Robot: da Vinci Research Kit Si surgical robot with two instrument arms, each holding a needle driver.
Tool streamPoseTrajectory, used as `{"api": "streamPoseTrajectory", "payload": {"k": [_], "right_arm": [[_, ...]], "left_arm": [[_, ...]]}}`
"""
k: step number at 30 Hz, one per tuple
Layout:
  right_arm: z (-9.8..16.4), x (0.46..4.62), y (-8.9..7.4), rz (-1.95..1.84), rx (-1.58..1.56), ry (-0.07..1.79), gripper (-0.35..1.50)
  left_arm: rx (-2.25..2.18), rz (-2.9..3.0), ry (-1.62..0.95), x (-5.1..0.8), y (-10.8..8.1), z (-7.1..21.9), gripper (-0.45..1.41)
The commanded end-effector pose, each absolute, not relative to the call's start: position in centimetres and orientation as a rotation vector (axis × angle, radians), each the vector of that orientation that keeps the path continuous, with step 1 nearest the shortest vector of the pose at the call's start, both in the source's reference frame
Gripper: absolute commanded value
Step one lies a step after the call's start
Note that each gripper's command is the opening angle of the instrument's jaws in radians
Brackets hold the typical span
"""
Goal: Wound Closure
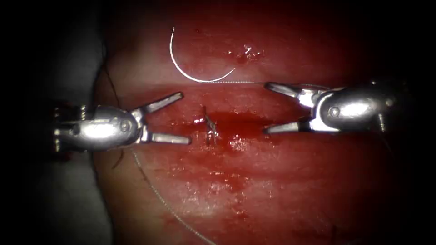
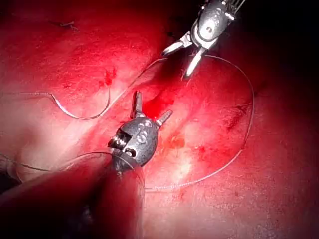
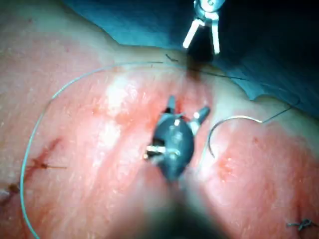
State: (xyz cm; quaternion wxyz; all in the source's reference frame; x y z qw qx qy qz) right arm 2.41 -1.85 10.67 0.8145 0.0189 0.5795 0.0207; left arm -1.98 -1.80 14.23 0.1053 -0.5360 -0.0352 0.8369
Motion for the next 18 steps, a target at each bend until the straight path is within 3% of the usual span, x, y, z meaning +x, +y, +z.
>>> {"api": "streamPoseTrajectory", "payload": {"k": [1, 18], "right_arm": [[10.72, 2.45, -1.92, 0.044, 0.045, 1.238, 0.78], [10.67, 2.37, -2.04, 0.034, 0.043, 1.235, 0.74]], "left_arm": [[-1.583, 2.458, -0.120, -2.02, -1.89, 14.30, 0.73], [-1.599, 2.426, -0.175, -2.03, -1.97, 14.34, 0.68]]}}
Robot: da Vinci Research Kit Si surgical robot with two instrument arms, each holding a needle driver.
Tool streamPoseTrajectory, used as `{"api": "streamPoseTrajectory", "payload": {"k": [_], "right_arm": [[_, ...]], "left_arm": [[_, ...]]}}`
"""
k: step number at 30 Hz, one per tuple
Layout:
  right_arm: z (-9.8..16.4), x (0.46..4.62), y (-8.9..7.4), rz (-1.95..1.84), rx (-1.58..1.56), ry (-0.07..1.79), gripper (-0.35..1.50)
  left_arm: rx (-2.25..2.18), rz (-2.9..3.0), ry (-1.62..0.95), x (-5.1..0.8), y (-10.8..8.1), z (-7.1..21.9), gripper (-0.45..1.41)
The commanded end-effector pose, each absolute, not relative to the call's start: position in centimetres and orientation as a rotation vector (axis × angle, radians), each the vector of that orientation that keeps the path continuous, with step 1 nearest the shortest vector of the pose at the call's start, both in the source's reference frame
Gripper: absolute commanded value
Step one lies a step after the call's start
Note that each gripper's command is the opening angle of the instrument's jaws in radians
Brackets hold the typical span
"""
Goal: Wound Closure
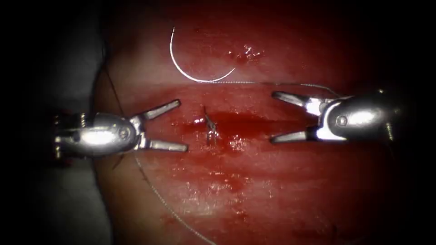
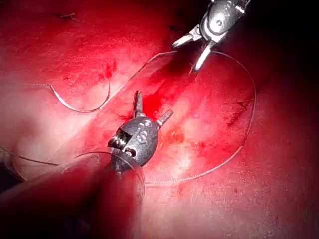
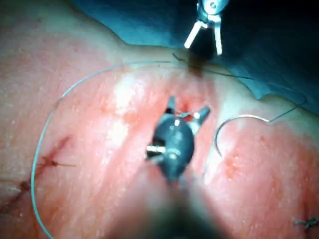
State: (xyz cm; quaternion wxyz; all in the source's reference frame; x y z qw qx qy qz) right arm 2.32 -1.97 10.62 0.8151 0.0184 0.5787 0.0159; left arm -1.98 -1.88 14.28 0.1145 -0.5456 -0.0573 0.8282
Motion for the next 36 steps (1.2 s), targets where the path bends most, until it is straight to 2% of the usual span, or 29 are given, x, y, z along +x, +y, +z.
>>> {"api": "streamPoseTrajectory", "payload": {"k": [1, 27, 30, 33, 36], "right_arm": [[10.67, 2.37, -2.04, 0.034, 0.043, 1.235, 0.74], [10.67, 2.37, -2.04, 0.034, 0.043, 1.235, 0.74], [10.65, 2.41, -2.09, 0.211, 0.155, 1.244, 0.86], [10.64, 2.36, -2.15, 0.202, 0.158, 1.252, 0.96], [10.57, 2.21, -2.13, 0.176, 0.168, 1.255, 0.90]], "left_arm": [[-1.599, 2.426, -0.175, -2.03, -1.97, 14.34, 0.68], [-1.599, 2.426, -0.175, -2.03, -1.97, 14.34, 0.68], [-1.599, 2.426, -0.175, -2.03, -1.97, 14.34, 0.68], [-1.599, 2.426, -0.175, -2.03, -1.97, 14.34, 0.68], [-1.599, 2.426, -0.175, -2.03, -1.97, 14.34, 0.68]]}}
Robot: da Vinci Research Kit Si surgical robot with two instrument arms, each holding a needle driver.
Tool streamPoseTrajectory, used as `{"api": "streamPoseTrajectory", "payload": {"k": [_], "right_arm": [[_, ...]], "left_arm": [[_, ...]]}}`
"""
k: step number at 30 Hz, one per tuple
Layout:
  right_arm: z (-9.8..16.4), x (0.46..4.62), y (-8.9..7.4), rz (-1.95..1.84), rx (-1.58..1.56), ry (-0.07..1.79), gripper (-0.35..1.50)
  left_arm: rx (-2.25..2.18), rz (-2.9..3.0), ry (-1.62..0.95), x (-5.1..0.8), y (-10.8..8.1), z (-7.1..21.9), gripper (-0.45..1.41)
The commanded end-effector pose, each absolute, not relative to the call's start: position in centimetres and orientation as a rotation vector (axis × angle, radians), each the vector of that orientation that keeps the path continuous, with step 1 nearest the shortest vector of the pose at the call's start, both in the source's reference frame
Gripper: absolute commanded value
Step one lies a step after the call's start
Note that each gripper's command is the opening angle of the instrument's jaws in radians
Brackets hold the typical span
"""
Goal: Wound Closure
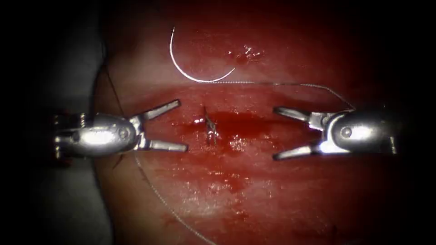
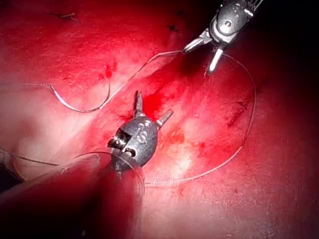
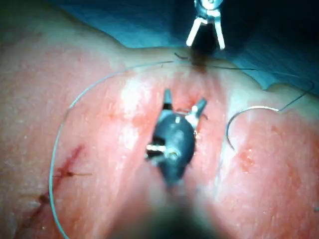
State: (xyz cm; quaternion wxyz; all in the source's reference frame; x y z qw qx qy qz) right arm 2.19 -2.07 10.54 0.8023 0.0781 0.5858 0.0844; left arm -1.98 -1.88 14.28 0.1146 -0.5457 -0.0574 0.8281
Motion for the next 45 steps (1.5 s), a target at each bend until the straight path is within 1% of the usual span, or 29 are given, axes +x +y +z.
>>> {"api": "streamPoseTrajectory", "payload": {"k": [1, 3, 4, 6, 8, 9, 10, 11, 12, 13, 16, 18, 20, 21, 24, 25, 28, 31, 33, 35, 39, 40, 41, 45], "right_arm": [[10.6, 2.20, -2.1, 0.172, 0.166, 1.256, 0.90], [10.5, 2.19, -2.1, 0.181, 0.158, 1.269, 0.90], [10.5, 2.20, -2.1, 0.182, 0.158, 1.269, 0.76], [10.5, 2.20, -2.1, 0.196, 0.169, 1.268, 0.66], [10.5, 2.20, -2.1, 0.195, 0.171, 1.266, 0.66], [10.5, 2.17, -2.1, 0.189, 0.177, 1.263, 0.68], [10.5, 2.16, -2.1, 0.187, 0.179, 1.261, 0.65], [10.5, 2.14, -2.1, 0.183, 0.183, 1.257, 0.60], [10.5, 2.13, -2.1, 0.175, 0.193, 1.252, 0.44], [10.5, 2.13, -2.1, 0.175, 0.193, 1.251, 0.43], [10.5, 2.13, -2.1, 0.175, 0.192, 1.251, 0.43], [10.5, 2.14, -2.1, 0.175, 0.191, 1.251, 0.43], [10.5, 2.14, -2.1, 0.175, 0.191, 1.251, 0.43], [10.5, 2.14, -2.1, 0.174, 0.192, 1.248, 0.43], [10.5, 2.15, -2.1, 0.174, 0.192, 1.248, 0.43], [10.5, 2.15, -2.1, 0.174, 0.192, 1.248, 0.43], [10.5, 2.16, -2.1, 0.175, 0.190, 1.248, 0.41], [10.5, 2.19, -2.2, 0.175, 0.188, 1.247, 0.41], [10.5, 2.20, -2.2, 0.176, 0.187, 1.247, 0.43], [10.5, 2.21, -2.2, 0.176, 0.187, 1.246, 0.43], [10.5, 2.19, -2.2, 0.173, 0.190, 1.245, 0.43], [10.5, 2.17, -2.2, 0.172, 0.191, 1.246, 0.43], [10.5, 2.16, -2.2, 0.172, 0.192, 1.246, 0.43], [10.5, 2.14, -2.2, 0.171, 0.193, 1.247, 0.41]], "left_arm": [[-1.599, 2.426, -0.175, -2.03, -2.0, 14.3, 0.68], [-1.550, 2.356, -0.192, -2.05, -1.9, 14.4, 0.63], [-1.481, 2.300, -0.210, -2.08, -1.9, 14.5, 0.57], [-1.496, 2.306, -0.210, -2.09, -2.0, 14.6, 0.48], [-1.540, 2.303, -0.246, -2.07, -2.0, 14.6, 0.46], [-1.636, 2.295, -0.320, -2.00, -2.1, 14.6, 0.37], [-1.629, 2.304, -0.321, -1.98, -2.1, 14.6, 0.35], [-1.604, 2.296, -0.319, -1.96, -2.1, 14.5, 0.32], [-1.517, 2.287, -0.272, -1.96, -2.0, 14.5, 0.26], [-1.417, 2.298, -0.201, -1.99, -1.9, 14.4, 0.33], [-1.266, 2.290, -0.094, -2.02, -1.7, 14.4, 0.31], [-1.165, 2.270, -0.039, -2.04, -1.6, 14.4, 0.26], [-1.110, 2.277, 0.011, -2.05, -1.5, 14.5, 0.26], [-1.068, 2.292, 0.057, -2.05, -1.4, 14.6, 0.33], [-0.997, 2.307, 0.126, -2.05, -1.4, 14.7, 0.38], [-0.997, 2.307, 0.126, -2.05, -1.4, 14.7, 0.38], [-0.900, 2.343, 0.230, -2.13, -1.4, 14.8, 0.38], [-0.827, 2.384, 0.314, -2.35, -1.4, 15.0, 0.40], [-0.789, 2.398, 0.347, -2.51, -1.4, 15.1, 0.48], [-0.738, 2.420, 0.387, -2.74, -1.4, 15.2, 0.51], [-0.684, 2.458, 0.448, -2.99, -1.4, 15.3, 0.43], [-0.656, 2.461, 0.472, -3.06, -1.4, 15.4, 0.36], [-0.643, 2.466, 0.481, -3.07, -1.4, 15.5, 0.34], [-0.567, 2.480, 0.521, -3.07, -1.4, 15.8, 0.34]]}}
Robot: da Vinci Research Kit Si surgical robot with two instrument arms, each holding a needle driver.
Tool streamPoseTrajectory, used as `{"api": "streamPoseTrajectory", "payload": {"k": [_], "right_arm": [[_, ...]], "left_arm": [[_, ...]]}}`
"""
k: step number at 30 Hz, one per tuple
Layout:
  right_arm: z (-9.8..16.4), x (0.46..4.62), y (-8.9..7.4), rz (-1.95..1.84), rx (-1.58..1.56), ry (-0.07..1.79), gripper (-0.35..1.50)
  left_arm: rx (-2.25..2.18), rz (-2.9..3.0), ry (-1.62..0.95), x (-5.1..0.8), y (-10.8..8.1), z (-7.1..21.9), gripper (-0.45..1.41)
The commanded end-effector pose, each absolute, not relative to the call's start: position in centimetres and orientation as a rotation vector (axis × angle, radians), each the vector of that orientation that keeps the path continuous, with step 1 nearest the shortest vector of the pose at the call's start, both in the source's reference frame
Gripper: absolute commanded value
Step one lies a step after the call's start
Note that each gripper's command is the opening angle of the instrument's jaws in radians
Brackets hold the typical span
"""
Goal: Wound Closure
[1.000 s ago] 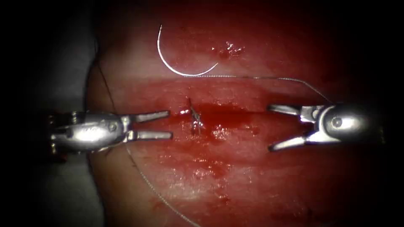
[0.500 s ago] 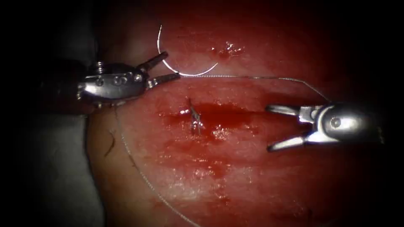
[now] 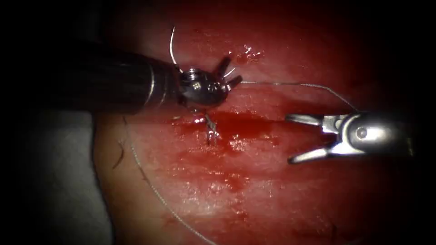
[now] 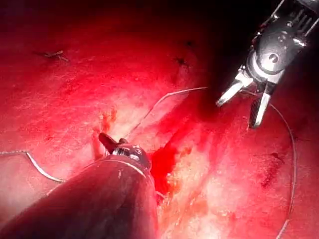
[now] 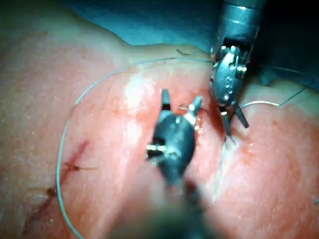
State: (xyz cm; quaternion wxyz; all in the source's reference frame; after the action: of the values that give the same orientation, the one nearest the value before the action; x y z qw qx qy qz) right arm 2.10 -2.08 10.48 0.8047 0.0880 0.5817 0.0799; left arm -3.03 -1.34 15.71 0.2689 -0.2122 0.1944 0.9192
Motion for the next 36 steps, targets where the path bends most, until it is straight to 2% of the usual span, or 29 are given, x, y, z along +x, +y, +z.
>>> {"api": "streamPoseTrajectory", "payload": {"k": [1, 15, 22, 23, 24, 25, 26, 36], "right_arm": [[10.53, 2.15, -2.16, 0.171, 0.193, 1.247, 0.41], [10.53, 2.15, -2.16, 0.171, 0.193, 1.247, 0.41], [10.53, 2.16, -2.16, 0.171, 0.193, 1.247, 0.41], [10.53, 2.16, -2.16, 0.171, 0.193, 1.247, 0.41], [10.53, 2.16, -2.16, 0.171, 0.193, 1.247, 0.41], [10.53, 2.16, -2.16, 0.171, 0.193, 1.247, 0.41], [10.53, 2.16, -2.16, 0.171, 0.193, 1.247, 0.41], [10.53, 2.16, -2.16, 0.171, 0.193, 1.247, 0.41]], "left_arm": [[-0.540, 2.487, 0.525, -3.04, -1.44, 15.91, 0.34], [-0.434, 2.495, 0.520, -2.96, -1.50, 16.34, 0.19], [-0.361, 2.509, 0.506, -2.99, -1.43, 16.42, 0.19], [-0.354, 2.512, 0.511, -2.99, -1.43, 16.43, 0.16], [-0.349, 2.517, 0.511, -2.99, -1.44, 16.44, -0.02], [-0.362, 2.516, 0.503, -2.97, -1.45, 16.44, -0.38], [-0.372, 2.528, 0.501, -2.96, -1.46, 16.44, -0.45], [-0.461, 2.588, 0.509, -2.79, -1.46, 16.13, -0.45]]}}
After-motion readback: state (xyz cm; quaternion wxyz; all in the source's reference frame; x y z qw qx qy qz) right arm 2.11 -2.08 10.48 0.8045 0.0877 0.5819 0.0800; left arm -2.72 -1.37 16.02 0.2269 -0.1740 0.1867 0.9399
